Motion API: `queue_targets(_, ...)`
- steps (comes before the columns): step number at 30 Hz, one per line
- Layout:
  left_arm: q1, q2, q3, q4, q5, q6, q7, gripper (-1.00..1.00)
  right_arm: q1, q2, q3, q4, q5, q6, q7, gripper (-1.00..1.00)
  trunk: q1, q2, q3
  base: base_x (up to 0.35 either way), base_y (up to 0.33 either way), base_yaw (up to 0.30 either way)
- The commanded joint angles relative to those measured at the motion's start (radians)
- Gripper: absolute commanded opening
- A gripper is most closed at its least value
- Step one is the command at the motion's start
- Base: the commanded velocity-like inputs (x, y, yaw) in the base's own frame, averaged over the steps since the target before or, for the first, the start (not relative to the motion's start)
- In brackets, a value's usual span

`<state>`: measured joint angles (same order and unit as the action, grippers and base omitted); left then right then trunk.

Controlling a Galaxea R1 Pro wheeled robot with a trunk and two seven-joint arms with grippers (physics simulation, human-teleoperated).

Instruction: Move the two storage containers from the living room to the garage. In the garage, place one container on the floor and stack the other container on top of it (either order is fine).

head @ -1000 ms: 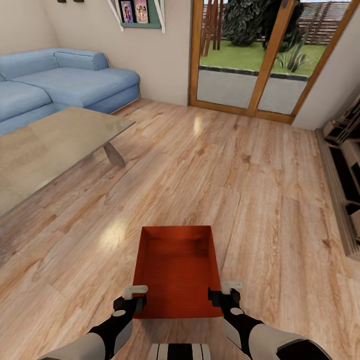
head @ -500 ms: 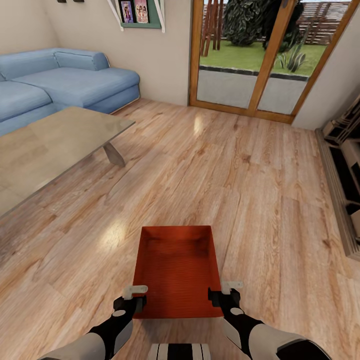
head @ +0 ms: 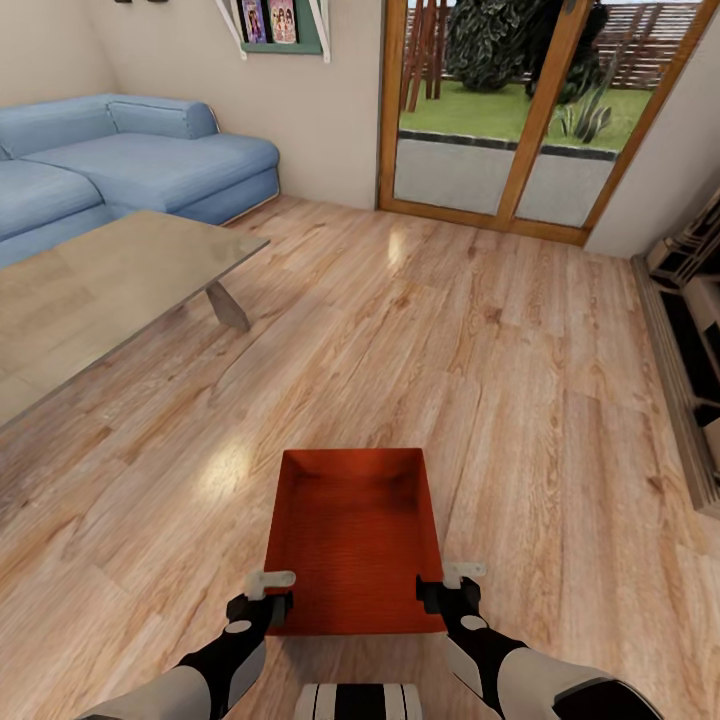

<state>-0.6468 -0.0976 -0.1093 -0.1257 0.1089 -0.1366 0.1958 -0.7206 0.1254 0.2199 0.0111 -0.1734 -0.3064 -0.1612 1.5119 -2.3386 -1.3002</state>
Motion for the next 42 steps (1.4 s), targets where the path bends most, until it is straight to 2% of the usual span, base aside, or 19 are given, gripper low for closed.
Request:
queue_targets(1, -0.001, 0.0, -0.009, 0.003, 0.011, -0.004, 0.005, 1.0, -0.001, 0.0, 0.009, 0.001, -0.009, -0.003, -0.003, 1.0, 0.0, 0.0, -0.001, 0.0, 0.0, 0.0)
queue_targets(27, -0.001, 0.007, -0.01, 0.015, 0.011, 0.0, -0.002, 1.0, -0.001, 0.002, 0.009, 0.001, -0.009, -0.005, -0.003, 1.0, 0.0, 0.0, -0.001, 0.0, 0.0, 0.0)
queue_targets(28, -0.001, 0.007, -0.01, 0.015, 0.011, 0.0, -0.002, 1.0, -0.001, 0.002, 0.009, 0.001, -0.009, -0.005, -0.003, -1.0, 0.0, 0.0, -0.001, 0.0, 0.0, 0.0)
queue_targets(29, -0.001, 0.007, -0.01, 0.015, 0.011, 0.0, -0.003, -1.0, 0.0, 0.002, 0.009, 0.001, -0.009, -0.005, -0.003, -1.0, 0.0, 0.0, -0.001, 0.0, 0.0, 0.0)
queue_targets(42, -0.001, 0.007, -0.01, 0.015, 0.011, 0.0, 0.001, -1.0, 0.0, 0.002, 0.01, 0.001, -0.009, -0.013, -0.003, -1.0, 0.0, 0.0, -0.001, 0.0, 0.0, 0.0)
